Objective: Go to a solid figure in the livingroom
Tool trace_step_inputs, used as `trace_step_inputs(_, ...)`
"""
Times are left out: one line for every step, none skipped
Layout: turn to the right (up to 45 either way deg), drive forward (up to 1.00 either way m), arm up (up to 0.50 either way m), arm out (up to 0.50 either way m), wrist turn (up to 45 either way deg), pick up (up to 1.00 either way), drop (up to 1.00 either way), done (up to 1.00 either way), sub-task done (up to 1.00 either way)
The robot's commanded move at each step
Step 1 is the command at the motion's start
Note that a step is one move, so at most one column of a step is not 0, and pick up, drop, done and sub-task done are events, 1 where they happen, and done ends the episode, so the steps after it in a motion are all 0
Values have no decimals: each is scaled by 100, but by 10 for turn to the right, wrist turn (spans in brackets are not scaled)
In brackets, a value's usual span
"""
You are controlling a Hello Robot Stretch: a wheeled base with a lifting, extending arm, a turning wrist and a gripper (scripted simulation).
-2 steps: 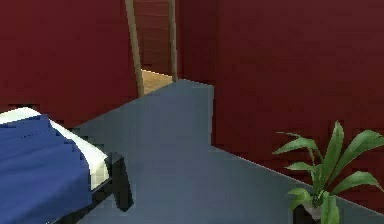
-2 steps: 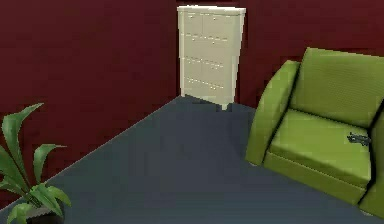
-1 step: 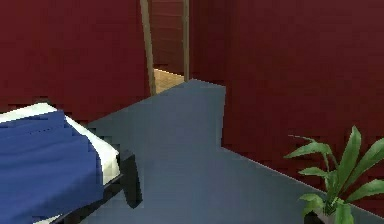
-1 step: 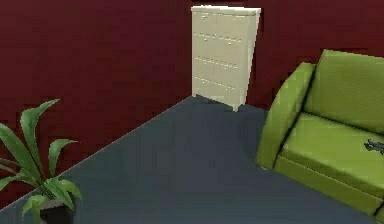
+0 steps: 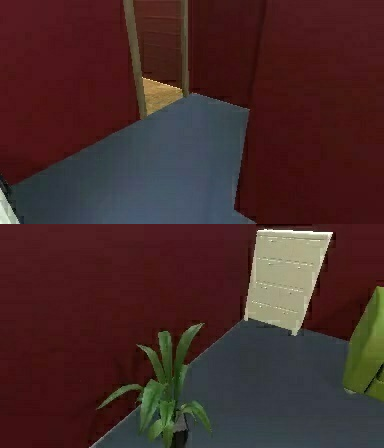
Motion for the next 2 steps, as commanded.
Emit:
trace_step_inputs(-60,0,0,0,0,0,0,0,0)
trace_step_inputs(0,100,0,0,0,0,0,0,0)
